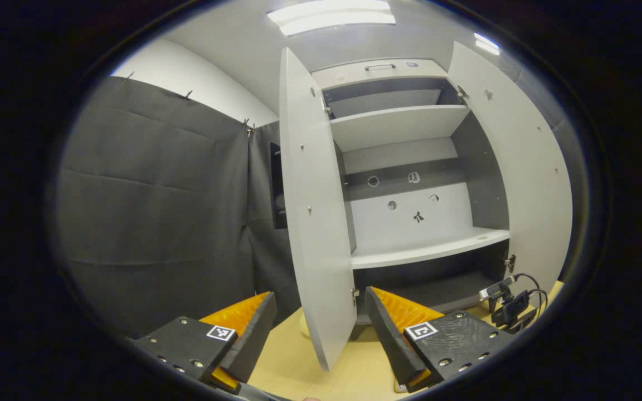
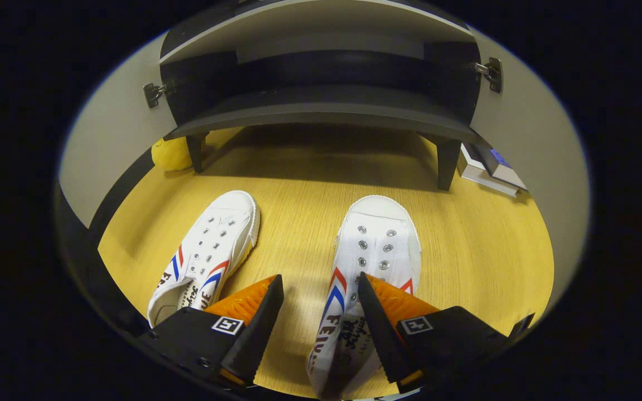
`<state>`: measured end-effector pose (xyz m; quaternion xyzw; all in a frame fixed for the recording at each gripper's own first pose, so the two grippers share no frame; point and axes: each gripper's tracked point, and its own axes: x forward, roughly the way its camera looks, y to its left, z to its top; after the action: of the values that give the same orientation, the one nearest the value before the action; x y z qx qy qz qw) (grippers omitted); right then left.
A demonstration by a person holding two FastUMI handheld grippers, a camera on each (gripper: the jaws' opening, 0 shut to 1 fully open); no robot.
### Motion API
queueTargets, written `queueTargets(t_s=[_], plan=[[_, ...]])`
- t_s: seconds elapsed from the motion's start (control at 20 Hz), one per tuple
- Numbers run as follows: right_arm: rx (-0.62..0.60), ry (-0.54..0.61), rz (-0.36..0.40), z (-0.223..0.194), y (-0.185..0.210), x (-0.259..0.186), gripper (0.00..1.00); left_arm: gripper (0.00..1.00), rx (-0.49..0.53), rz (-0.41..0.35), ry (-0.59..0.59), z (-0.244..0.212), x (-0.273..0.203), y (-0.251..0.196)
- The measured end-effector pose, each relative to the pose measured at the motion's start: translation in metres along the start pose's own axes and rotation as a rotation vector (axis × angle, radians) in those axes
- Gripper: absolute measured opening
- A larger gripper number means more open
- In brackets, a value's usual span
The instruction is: Grab one shoe with the right hand and put it into the shoe cabinet, grab the other shoe with the left hand and put it into the shoe cabinet; then close the right door with the right hand and the left door with the left hand.
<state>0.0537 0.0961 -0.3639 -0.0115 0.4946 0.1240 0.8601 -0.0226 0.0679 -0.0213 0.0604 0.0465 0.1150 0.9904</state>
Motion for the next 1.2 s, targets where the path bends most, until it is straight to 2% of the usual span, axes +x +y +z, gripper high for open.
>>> queueTargets(t_s=[0.05, 0.15, 0.2, 0.25, 0.3, 0.35, 0.4, 0.45, 0.5, 0.55, 0.75, 1.2], plan=[[0.002, 0.002, -0.048, 0.0, -0.011, 0.007, 0.85, 0.94, 0.0, 0.002, -0.001, 0.0, 0.0, 0.001], [0.029, 0.0, -0.084, 0.004, -0.017, 0.002, 0.48, 0.94, 0.002, 0.007, -0.003, 0.0, 0.0, 0.005], [0.045, 0.006, -0.082, 0.002, -0.018, 0.003, 0.34, 0.94, 0.001, 0.007, -0.001, -0.001, 0.001, 0.006], [0.049, 0.015, -0.076, 0.002, -0.017, 0.002, 0.32, 0.94, -0.002, 0.007, 0.001, -0.002, 0.0, 0.007], [0.055, 0.023, -0.07, 0.001, -0.02, 0.007, 0.37, 0.94, -0.003, 0.009, 0.003, -0.002, -0.001, 0.008], [0.051, 0.028, -0.074, 0.002, -0.022, 0.005, 0.23, 0.94, -0.005, 0.009, 0.004, -0.003, 0.001, 0.008], [0.036, 0.028, -0.052, 0.003, -0.017, 0.001, 0.19, 0.94, -0.006, 0.01, 0.004, -0.003, 0.0, 0.009], [0.063, 0.021, -0.073, 0.002, -0.018, 0.009, 0.13, 0.94, -0.006, 0.009, 0.003, -0.003, 0.0, 0.009], [0.064, 0.024, -0.07, 0.008, -0.018, -0.011, 0.07, 0.94, -0.007, 0.007, 0.001, -0.002, 0.0, 0.008], [0.061, 0.008, -0.073, 0.006, -0.018, -0.009, 0.02, 0.94, -0.007, 0.004, 0.0, -0.002, -0.001, 0.008], [0.088, -0.041, -0.062, 0.01, -0.02, -0.008, 0.02, 0.94, -0.007, -0.01, -0.005, 0.0, -0.002, 0.004], [0.158, -0.193, 0.036, 0.05, -0.015, -0.065, 0.01, 0.94, -0.018, -0.066, -0.029, 0.008, 0.0, -0.017]])
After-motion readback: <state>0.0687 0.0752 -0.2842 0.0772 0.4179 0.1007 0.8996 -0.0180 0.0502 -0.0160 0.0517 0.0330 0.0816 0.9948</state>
